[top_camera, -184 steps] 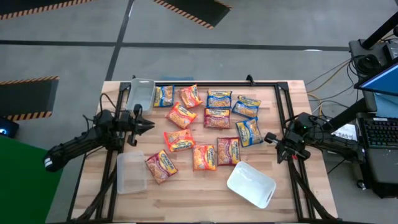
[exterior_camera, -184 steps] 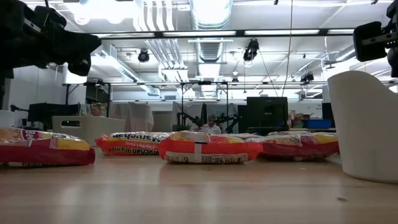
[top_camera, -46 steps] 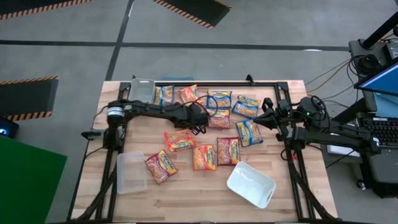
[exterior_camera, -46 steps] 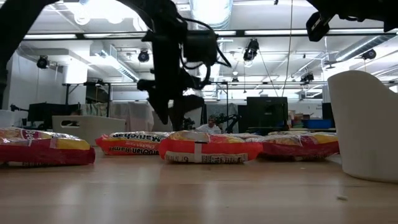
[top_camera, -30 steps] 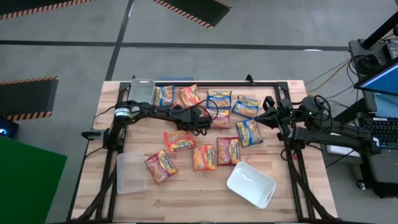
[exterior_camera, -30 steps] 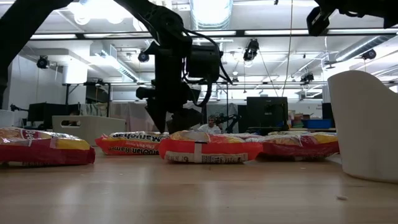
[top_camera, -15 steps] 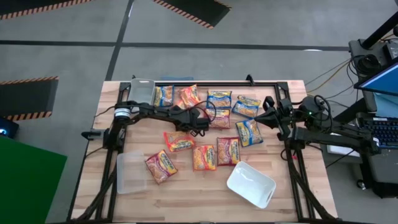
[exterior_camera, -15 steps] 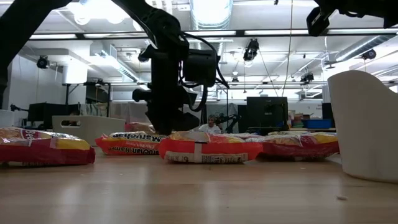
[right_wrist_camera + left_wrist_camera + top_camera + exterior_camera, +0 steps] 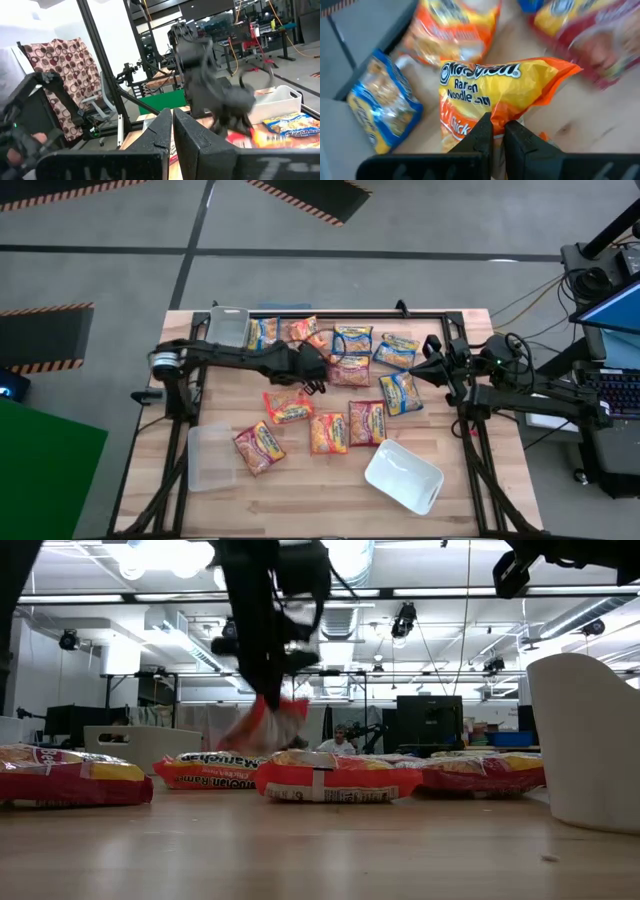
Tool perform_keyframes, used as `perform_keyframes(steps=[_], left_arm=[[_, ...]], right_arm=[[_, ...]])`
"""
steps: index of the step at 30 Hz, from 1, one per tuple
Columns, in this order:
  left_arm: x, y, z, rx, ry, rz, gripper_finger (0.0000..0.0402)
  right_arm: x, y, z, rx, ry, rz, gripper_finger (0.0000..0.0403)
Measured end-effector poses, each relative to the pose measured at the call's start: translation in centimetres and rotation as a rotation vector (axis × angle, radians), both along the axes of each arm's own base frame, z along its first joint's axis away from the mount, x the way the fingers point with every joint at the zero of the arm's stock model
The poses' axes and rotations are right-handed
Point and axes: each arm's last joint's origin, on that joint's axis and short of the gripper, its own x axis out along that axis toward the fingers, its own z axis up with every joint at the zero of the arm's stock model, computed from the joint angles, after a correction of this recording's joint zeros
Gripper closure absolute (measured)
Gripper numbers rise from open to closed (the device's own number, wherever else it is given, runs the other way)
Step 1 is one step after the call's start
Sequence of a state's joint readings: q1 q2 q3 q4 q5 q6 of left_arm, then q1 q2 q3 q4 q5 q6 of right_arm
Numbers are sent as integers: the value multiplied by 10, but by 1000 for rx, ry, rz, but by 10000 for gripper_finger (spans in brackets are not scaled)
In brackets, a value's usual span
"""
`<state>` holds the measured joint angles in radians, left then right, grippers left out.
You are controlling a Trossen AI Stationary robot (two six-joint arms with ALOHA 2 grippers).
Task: Sort Maruchan noodles
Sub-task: Put the orange noodle pack into the gray bin
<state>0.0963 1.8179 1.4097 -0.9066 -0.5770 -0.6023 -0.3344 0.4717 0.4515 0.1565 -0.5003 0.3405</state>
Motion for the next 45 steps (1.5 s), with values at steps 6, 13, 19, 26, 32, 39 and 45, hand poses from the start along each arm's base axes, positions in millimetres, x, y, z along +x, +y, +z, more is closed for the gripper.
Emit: perform_keyframes(steps=[6, 13, 19, 26, 32, 39, 45], left_arm=[[-25, -3, 53, 10, -133, -48, 398], [-58, -4, 99, 26, -239, -119, 398], [-95, 7, 131, 60, -316, -83, 399], [-143, 45, 144, 106, -346, 108, 399], [-171, 87, 136, 58, -429, 205, 399], [-205, 132, 100, -82, -485, 319, 399], [-234, 145, 78, -131, -514, 420, 399]], right_arm=[[0, 0, -1, 4, 12, 0, 394], [0, 0, -1, 4, 12, -1, 394], [0, 0, -1, 3, 10, -2, 394], [0, 0, 0, -1, 7, -3, 394], [0, 0, 1, -2, 2, -3, 394], [0, 0, 1, 1, 3, -3, 394], [0, 0, 1, 1, 4, -3, 394]])
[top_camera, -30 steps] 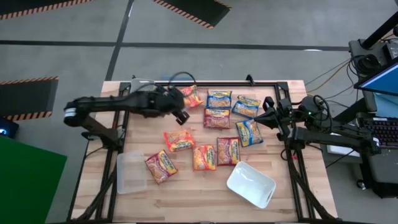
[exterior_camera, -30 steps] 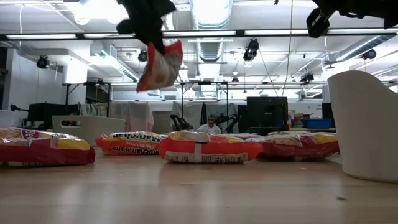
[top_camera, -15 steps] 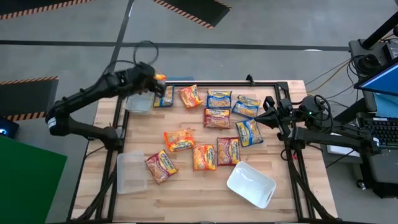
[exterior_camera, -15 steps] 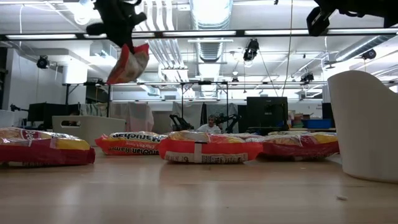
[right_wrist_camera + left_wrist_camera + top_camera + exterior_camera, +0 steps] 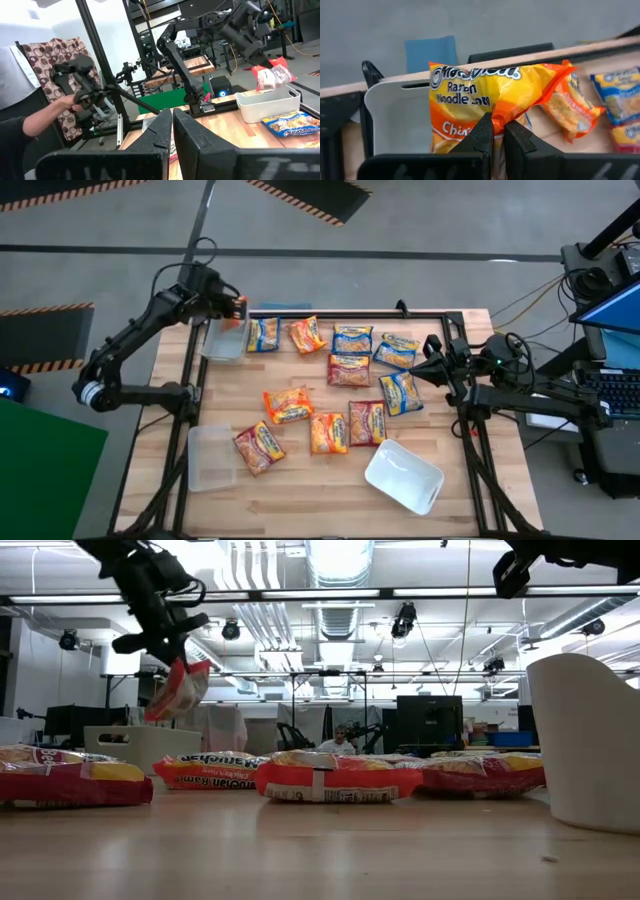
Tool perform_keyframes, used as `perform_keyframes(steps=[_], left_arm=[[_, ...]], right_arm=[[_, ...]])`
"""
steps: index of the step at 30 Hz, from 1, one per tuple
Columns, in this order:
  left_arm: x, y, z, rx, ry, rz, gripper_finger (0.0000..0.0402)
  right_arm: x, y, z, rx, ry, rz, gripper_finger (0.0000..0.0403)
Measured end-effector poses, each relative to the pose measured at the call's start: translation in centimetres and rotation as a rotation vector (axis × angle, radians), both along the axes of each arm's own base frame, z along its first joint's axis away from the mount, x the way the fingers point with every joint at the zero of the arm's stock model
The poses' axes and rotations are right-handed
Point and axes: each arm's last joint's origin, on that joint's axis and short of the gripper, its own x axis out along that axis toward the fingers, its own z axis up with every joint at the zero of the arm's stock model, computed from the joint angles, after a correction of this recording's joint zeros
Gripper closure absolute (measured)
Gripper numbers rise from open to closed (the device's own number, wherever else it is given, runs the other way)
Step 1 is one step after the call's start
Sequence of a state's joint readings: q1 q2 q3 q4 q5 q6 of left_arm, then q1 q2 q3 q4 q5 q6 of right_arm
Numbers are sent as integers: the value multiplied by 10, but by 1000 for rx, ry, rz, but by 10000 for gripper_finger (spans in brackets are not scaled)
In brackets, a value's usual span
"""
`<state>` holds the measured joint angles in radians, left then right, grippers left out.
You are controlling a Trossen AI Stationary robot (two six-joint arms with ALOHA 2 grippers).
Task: Sort Maruchan noodles
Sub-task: Put the orange noodle pack into the gray bin
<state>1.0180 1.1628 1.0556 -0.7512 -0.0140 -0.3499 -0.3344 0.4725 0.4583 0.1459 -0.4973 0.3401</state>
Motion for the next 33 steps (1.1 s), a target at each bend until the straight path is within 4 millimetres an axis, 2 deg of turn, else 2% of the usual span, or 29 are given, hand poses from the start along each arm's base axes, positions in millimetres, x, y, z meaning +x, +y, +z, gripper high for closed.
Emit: perform_keyframes(steps=[6, 15, 33], left_arm=[[-9, 4, -22, -40, -5, 68, 399], [-10, 17, -52, -83, -4, 122, 399], [0, 39, -75, -122, -3, 160, 372]], right_arm=[[0, 0, 0, 0, 0, 0, 394], [-1, 0, 2, -3, -8, 0, 394], [-1, 0, 3, -4, -15, 0, 394]])
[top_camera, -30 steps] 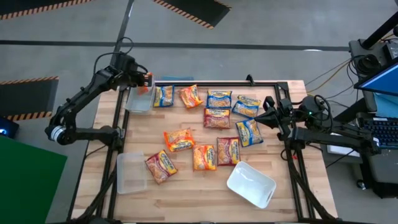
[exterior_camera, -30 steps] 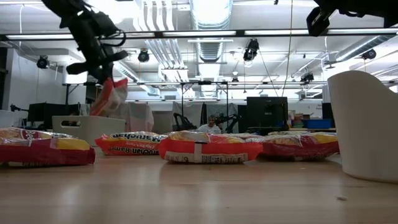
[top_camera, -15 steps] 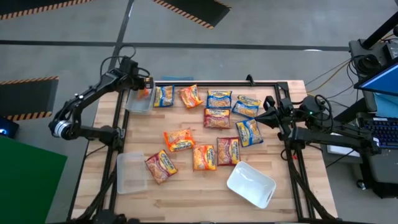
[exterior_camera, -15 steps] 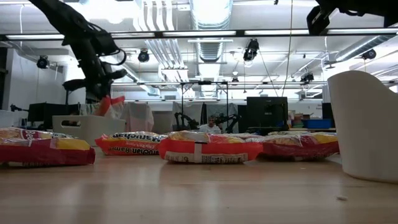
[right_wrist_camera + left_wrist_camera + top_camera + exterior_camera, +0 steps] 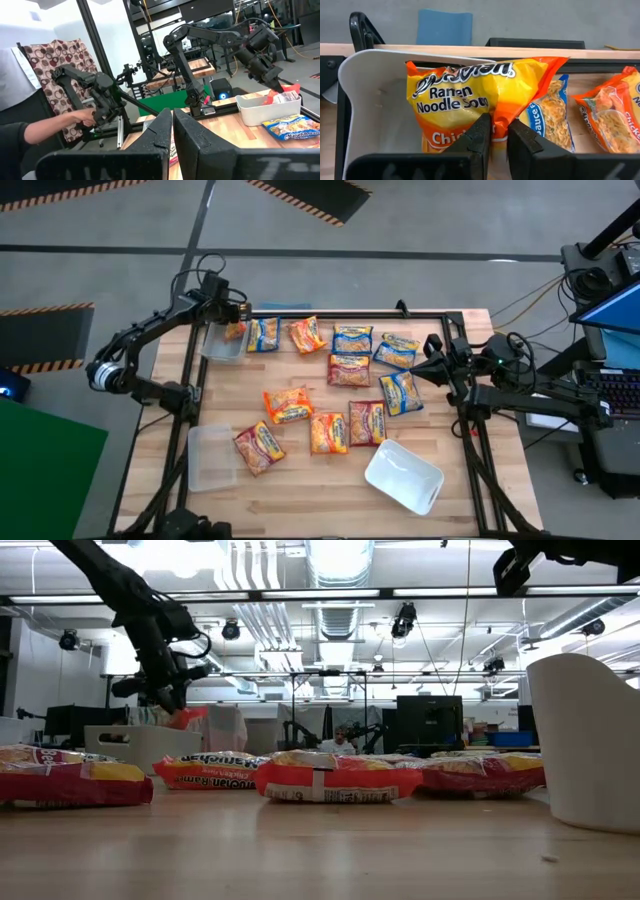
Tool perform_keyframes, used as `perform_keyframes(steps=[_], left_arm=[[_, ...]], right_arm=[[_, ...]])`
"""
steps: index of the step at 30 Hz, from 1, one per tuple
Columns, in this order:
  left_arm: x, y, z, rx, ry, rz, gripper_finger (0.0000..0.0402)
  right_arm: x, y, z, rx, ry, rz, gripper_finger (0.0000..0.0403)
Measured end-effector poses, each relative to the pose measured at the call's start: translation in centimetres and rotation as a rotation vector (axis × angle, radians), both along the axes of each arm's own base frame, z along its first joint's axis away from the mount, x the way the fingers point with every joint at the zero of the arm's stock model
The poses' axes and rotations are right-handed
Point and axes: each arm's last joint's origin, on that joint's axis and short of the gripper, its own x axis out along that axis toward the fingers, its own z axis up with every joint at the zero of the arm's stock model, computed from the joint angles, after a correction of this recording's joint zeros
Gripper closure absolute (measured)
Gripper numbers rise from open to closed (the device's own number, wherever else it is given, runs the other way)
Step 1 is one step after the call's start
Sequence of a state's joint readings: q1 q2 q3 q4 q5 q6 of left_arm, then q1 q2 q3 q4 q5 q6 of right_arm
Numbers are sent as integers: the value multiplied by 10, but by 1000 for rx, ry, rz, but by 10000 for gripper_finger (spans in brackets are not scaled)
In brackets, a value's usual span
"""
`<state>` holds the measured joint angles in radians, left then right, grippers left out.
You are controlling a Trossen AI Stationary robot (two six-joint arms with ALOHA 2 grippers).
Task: Sort Maruchan noodles
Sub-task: Put the orange noodle pack into the gray bin, then put the blue noodle pack into the white bin
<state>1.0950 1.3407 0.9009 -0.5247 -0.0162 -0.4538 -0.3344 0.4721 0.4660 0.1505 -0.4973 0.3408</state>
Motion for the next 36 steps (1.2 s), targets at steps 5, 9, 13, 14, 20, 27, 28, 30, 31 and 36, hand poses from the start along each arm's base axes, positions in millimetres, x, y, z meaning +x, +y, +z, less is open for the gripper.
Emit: perform_keyframes(steps=[5, 9, 13, 14, 20, 27, 28, 30, 31, 36], left_arm=[[0, 0, 1, 14, -2, -6, 368], [0, -1, 3, 21, 2, -16, 347], [-1, -2, 4, 20, 5, -19, 315], [-1, -2, 4, 21, 5, -21, 307], [3, -14, 17, 70, 5, -86, 271], [29, -54, 44, 181, -72, -263, 266], [34, -61, 48, 195, -92, -295, 266], [47, -76, 54, 223, -132, -367, 268], [53, -83, 55, 232, -148, -401, 269], [86, -120, 58, 285, -173, -577, 274]], right_arm=[[0, 0, 0, 0, 0, 0, 394], [0, 0, 0, 0, 0, 0, 394], [0, 0, 0, 0, -1, 0, 394], [0, 0, 0, 1, -1, 0, 394], [0, 0, 0, 7, 0, 1, 394], [0, 0, 0, 7, 0, 1, 394], [0, 0, 0, 7, 0, 1, 394], [0, 0, 0, 6, -2, 1, 394], [0, 0, 0, 6, -3, 1, 394], [0, 0, 0, 2, -1, 0, 394]])
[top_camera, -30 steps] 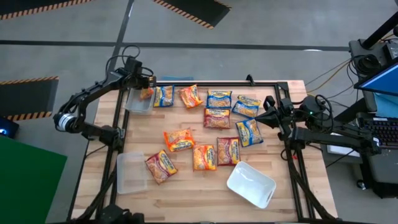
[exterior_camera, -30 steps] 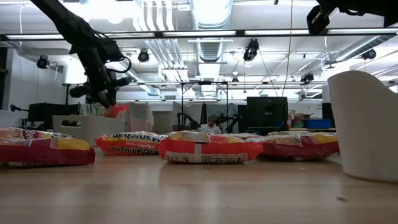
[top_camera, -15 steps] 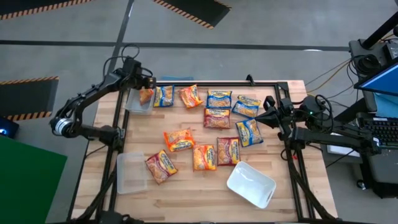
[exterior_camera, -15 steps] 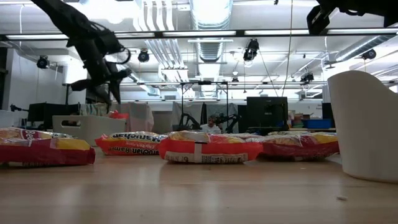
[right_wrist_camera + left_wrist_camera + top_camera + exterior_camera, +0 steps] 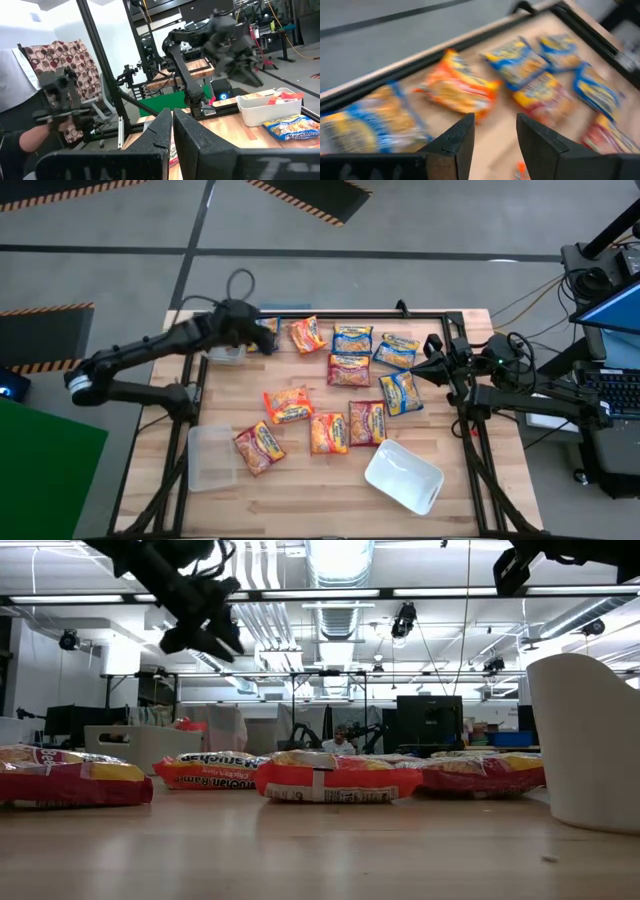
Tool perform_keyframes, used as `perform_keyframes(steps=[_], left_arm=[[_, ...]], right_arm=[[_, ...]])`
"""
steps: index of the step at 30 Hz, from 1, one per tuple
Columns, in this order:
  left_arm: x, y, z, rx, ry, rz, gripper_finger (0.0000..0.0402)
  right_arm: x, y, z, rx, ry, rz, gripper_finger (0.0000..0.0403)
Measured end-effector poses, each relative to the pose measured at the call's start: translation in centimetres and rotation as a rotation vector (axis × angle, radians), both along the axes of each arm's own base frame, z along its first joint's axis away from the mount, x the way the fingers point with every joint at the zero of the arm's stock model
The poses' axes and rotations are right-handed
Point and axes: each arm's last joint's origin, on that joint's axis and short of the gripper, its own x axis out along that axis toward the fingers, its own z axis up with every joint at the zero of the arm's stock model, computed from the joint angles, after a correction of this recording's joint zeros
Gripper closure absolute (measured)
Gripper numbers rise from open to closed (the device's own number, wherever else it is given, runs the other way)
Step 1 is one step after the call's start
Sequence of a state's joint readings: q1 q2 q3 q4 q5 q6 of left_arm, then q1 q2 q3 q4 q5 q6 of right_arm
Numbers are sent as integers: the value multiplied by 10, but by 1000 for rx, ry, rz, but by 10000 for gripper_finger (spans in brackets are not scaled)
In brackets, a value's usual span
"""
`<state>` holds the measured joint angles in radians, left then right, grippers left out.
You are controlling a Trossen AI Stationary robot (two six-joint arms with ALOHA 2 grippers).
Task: Sort Maruchan noodles
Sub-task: Put the blue noodle pack into the white bin
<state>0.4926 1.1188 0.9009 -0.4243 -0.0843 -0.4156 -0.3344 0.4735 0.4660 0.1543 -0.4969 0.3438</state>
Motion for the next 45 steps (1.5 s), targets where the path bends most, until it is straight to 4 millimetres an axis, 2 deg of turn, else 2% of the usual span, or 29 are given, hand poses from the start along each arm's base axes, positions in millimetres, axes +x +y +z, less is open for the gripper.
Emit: perform_keyframes(steps=[6, 13, 18, 26, 31, 34, 38, 42, 45], left_arm=[[33, -35, -12, 20, 27, -165, 274], [55, -69, -28, 24, 90, -298, 274], [64, -104, -29, 84, 82, -470, 274], [66, -158, -24, 312, 57, -811, 274], [64, -168, -22, 372, 55, -884, 274], [62, -168, -23, 392, 57, -896, 274], [56, -167, -29, 418, 36, -903, 274], [46, -164, -29, 477, -55, -898, 274], [36, -160, -27, 533, -94, -826, 274]], right_arm=[[0, 0, 0, -2, 1, -1, 394], [0, 0, 0, -23, -4, -3, 394], [0, 0, 1, -24, -10, -3, 394], [0, 0, 0, -22, -8, -3, 394], [0, -1, 2, -4, -17, -30, 394], [2, -5, 1, 131, -6, -158, 394], [12, -13, -7, 259, 42, -305, 394], [27, -19, -19, 358, 127, -333, 394], [40, -24, -24, 415, 187, -343, 394]])
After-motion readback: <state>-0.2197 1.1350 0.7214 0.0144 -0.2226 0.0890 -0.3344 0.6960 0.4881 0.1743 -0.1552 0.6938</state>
